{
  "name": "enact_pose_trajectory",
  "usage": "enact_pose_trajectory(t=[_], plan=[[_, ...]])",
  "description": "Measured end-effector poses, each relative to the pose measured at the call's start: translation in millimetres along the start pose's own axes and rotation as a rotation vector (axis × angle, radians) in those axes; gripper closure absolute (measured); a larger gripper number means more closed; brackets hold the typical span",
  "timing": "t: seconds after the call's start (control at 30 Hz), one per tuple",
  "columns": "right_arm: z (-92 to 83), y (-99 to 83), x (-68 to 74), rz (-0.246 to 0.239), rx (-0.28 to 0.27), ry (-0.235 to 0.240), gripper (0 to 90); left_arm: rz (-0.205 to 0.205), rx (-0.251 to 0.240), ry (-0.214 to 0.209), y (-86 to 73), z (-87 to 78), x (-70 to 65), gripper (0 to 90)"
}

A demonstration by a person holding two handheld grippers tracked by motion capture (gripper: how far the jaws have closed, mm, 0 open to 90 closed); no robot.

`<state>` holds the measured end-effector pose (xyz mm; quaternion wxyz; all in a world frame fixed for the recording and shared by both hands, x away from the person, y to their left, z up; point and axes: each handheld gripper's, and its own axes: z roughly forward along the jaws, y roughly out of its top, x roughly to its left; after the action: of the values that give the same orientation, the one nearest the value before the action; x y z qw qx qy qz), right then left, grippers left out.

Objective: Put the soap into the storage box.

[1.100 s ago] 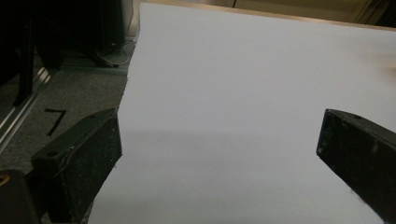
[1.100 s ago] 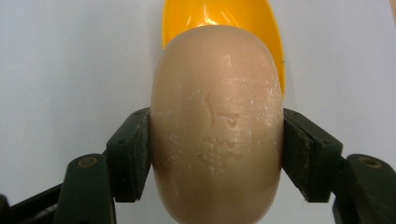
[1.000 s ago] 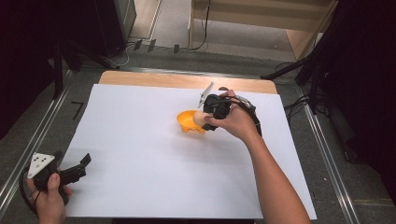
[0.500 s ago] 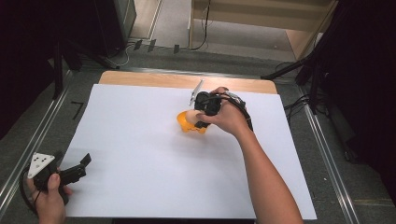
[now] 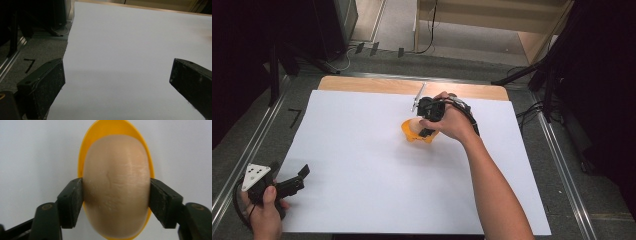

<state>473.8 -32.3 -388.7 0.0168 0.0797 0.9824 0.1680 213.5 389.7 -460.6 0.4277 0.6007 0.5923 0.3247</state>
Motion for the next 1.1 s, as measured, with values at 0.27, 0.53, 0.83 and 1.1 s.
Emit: enact_pose_trajectory(t=[0.27, 0.53, 0.83, 1.1], plan=[[-12.5, -5.2, -0.9, 0.045, -0.046, -0.024, 31.1, -0.001, 0.0, -0.002, -0.1, 0.0, 0.0, 0.7], [-22.0, -25.8, 1.5, 0.12, -0.091, -0.035, 26.0, -0.001, 0.001, 0.0, 0.0, 0.2, -0.1, 0.7], [-26.6, -50.7, 8.3, 0.192, -0.094, -0.106, 20.5, 0.0, 0.002, 0.002, 0.0, 0.3, -0.3, 0.7], [-27.0, -83.2, 18.0, 0.297, -0.143, -0.178, 13.4, -0.001, 0.002, 0.004, 0.0, 0.3, -0.4, 0.7]])
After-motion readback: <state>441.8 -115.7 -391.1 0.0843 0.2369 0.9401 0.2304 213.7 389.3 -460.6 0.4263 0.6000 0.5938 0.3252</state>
